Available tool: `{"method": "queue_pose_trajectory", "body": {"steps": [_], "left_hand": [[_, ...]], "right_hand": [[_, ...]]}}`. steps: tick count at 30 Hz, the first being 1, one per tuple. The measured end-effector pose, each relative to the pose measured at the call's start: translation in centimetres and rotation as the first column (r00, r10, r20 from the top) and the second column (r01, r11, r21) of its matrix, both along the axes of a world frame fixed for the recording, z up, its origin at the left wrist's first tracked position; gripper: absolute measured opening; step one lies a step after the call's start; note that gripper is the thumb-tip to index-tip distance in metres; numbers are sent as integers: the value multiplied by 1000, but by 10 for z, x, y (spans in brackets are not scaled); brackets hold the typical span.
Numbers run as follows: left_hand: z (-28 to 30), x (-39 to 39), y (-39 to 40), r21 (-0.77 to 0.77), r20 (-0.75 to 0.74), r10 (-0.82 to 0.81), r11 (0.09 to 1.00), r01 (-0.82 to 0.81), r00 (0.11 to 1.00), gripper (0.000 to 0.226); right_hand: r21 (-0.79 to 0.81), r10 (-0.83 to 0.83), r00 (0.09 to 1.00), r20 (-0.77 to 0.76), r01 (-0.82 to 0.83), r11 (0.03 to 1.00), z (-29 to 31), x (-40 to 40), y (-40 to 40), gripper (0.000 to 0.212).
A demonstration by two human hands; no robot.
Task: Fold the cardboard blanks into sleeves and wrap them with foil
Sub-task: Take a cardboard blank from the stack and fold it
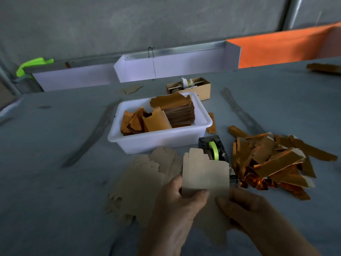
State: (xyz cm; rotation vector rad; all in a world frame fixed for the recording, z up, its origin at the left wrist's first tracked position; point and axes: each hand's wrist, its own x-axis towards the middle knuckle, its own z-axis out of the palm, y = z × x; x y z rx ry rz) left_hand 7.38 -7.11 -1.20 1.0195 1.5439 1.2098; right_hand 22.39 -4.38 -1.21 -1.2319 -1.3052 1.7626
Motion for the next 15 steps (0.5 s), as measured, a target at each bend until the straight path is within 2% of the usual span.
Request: {"method": "queue_pose_trajectory", "body": {"steps": [3, 5, 11, 13, 15], "left_hand": [[-2, 3, 0, 17, -48, 44, 999, -43, 998, 31], [-6, 5, 0, 37, -92, 61, 998, -58, 994, 25], [-9, 5, -1, 22, -124, 46, 999, -43, 991, 12], [-6, 8, -2, -11, -77, -3, 1000, 2, 997, 13], [-5, 8, -3, -32, -32, -55, 998, 54, 998, 7]], "right_hand": [[284, -69, 950, 306, -21, 958, -1, 1, -3, 14], [393, -156, 898, 410, -20, 919, 0, 0, -4, 12], [453, -133, 954, 267, -2, 892, 9, -10, -13, 33], [462, -123, 963, 239, -1, 887, 6, -12, -13, 28], [480, -131, 959, 250, -6, 877, 2, -13, -12, 14]]}}
